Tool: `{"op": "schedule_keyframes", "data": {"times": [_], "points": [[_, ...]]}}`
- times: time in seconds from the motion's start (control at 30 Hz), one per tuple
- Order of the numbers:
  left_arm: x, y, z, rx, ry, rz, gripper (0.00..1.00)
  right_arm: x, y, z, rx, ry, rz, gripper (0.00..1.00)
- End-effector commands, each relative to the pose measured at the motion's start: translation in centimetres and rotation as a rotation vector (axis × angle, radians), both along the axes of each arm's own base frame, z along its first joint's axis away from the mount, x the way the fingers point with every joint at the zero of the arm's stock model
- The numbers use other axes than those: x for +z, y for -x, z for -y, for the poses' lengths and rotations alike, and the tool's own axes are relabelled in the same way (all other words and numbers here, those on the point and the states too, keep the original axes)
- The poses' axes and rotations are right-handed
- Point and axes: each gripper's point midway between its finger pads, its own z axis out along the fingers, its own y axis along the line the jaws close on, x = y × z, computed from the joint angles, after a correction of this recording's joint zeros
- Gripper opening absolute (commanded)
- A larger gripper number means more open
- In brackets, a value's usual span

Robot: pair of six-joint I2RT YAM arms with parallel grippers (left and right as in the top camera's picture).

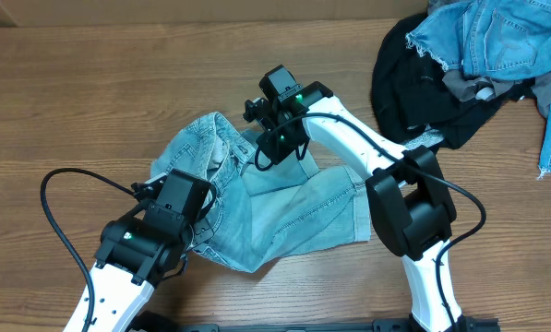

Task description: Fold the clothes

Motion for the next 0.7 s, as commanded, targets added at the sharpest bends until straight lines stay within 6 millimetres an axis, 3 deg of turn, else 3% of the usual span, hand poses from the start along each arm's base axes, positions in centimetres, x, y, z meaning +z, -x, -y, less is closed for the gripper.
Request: {"op": "schedule_keyframes", "data": {"times": [0.0, 0.13, 0.27, 0.43, 0.53, 0.6, 0.67], "points": [[0.2, -0.2, -0.3, 0.025, -0.007, 0.026, 0.04, -2.6, -0.1, 0.5, -0.015, 0.044, -0.018, 0.04], [0.3, -0.4, -0.2, 0.024, -0.002, 0.038, 0.04, -4.7, -1.8, 2.5, -0.116, 0.158, 0.029, 0.04], [1.2, -2.5, 1.0, -0.026, 0.037, 0.125, 0.04, -5.5, -4.2, 6.0, -0.254, 0.247, 0.073, 0.04], [3.2, -5.5, 3.0, -0.126, 0.083, 0.270, 0.04, -7.4, -6.7, 12.5, -0.494, 0.295, 0.030, 0.04], [4.4, -6.7, 3.5, -0.174, 0.078, 0.338, 0.04, -7.4, -8.7, 18.0, -0.700, 0.336, 0.044, 0.04], [4.6, -6.9, 3.6, -0.188, 0.072, 0.349, 0.04, -7.3, -9.7, 22.0, -0.883, 0.317, 0.024, 0.04], [4.1, -6.4, 3.2, -0.178, 0.060, 0.317, 0.04, -7.4, -10.0, 23.7, -0.967, 0.261, -0.027, 0.04]]}}
